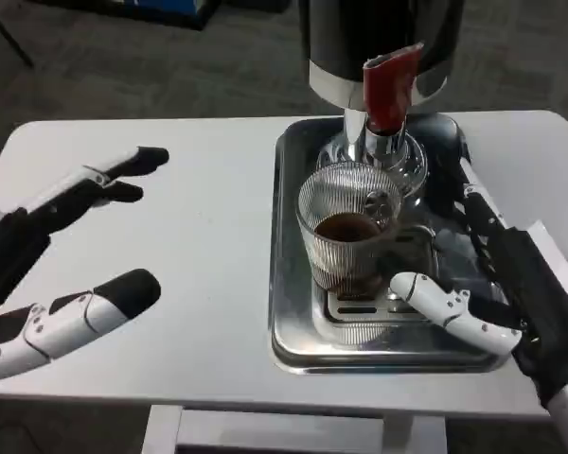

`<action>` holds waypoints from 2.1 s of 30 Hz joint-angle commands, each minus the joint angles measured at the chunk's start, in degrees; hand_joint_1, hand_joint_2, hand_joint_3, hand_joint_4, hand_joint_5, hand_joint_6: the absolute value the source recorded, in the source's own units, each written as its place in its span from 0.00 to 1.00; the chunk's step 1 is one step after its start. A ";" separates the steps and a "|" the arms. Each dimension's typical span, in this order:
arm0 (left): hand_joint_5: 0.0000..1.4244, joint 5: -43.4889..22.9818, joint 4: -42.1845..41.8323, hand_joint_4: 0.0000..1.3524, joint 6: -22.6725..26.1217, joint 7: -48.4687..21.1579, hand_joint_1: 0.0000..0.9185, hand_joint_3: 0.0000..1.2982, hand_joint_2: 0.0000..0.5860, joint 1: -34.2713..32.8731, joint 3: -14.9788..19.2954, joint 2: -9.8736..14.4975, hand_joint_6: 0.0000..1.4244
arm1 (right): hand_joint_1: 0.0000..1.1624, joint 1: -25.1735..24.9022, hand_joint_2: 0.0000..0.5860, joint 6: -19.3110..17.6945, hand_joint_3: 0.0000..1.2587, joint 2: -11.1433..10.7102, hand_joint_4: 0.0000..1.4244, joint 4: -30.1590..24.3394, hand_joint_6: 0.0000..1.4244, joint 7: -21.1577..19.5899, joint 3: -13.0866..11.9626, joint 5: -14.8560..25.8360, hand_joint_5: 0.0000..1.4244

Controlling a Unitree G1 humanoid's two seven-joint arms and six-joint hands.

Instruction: Grasp the cup under the faucet to collect the drink, then remove the cup.

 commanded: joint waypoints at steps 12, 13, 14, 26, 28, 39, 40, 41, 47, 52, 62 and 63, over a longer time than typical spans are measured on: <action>0.16 2.13 2.77 0.09 -0.89 2.05 0.03 0.13 0.18 4.11 -0.43 -0.19 0.15 | 0.49 -1.67 0.39 -2.83 0.00 1.69 0.00 4.42 0.14 -2.27 3.03 -0.25 0.05; 0.16 1.98 2.87 0.09 -0.84 2.06 0.03 0.13 0.18 4.35 -0.24 -0.16 0.15 | 0.49 -1.90 0.39 -2.91 0.00 1.80 0.00 4.67 0.14 -2.56 3.24 -0.45 0.05; 0.16 1.90 2.78 0.09 -0.87 2.16 0.03 0.13 0.18 4.67 -0.02 -0.22 0.15 | 0.49 -2.44 0.39 -2.90 0.00 2.02 0.00 5.20 0.14 -2.86 3.54 -0.66 0.05; 0.16 1.08 1.18 0.09 -1.14 1.80 0.04 0.13 0.19 8.64 1.00 -0.11 0.15 | 0.50 -7.47 0.39 -3.60 0.00 4.15 0.00 11.07 0.12 -5.20 5.21 -1.49 0.04; 0.16 0.96 0.78 0.09 -1.13 1.84 0.05 0.13 0.19 9.22 1.02 -0.31 0.15 | 0.50 -7.91 0.39 -3.67 0.00 4.29 0.00 11.60 0.12 -5.34 5.29 -1.46 0.04; 0.16 0.77 0.16 0.09 -1.58 1.56 0.05 0.13 0.19 12.18 1.85 -0.25 0.15 | 0.50 -11.37 0.39 -3.93 0.00 5.40 0.00 15.76 0.10 -5.69 5.75 -1.05 0.02; 0.16 0.77 0.16 0.09 -1.60 1.61 0.05 0.13 0.19 12.26 1.90 -0.26 0.15 | 0.50 -11.49 0.38 -4.02 0.00 5.48 0.00 16.02 0.10 -5.71 5.80 -0.99 0.02; 0.16 0.69 0.19 0.10 -1.66 1.60 0.05 0.13 0.19 12.39 1.98 -0.29 0.15 | 0.50 -11.60 0.38 -4.10 0.00 5.61 0.00 16.41 0.10 -5.75 5.93 -0.98 0.02; 0.17 0.67 0.32 0.10 -1.61 1.55 0.05 0.14 0.19 12.59 2.43 -0.14 0.15 | 0.49 -11.78 0.38 -4.53 0.00 5.98 0.00 17.74 0.10 -6.03 6.55 -0.96 0.02; 0.17 0.51 0.39 0.10 -0.98 1.46 0.05 0.14 0.19 12.25 2.56 0.12 0.15 | 0.48 -11.88 0.38 -4.61 0.00 6.19 0.00 18.46 0.09 -6.37 6.94 -1.02 0.02; 0.17 0.59 -0.22 0.10 -0.36 1.18 0.05 0.14 0.19 11.78 2.24 0.41 0.15 | 0.38 -11.33 0.40 -5.08 0.00 7.39 0.00 19.52 0.09 -7.26 5.20 1.40 0.02; 0.17 0.56 -0.16 0.10 -0.30 1.18 0.05 0.14 0.19 11.72 2.21 0.41 0.15 | 0.38 -11.31 0.40 -5.15 0.00 7.31 0.00 19.54 0.09 -7.25 5.04 1.59 0.02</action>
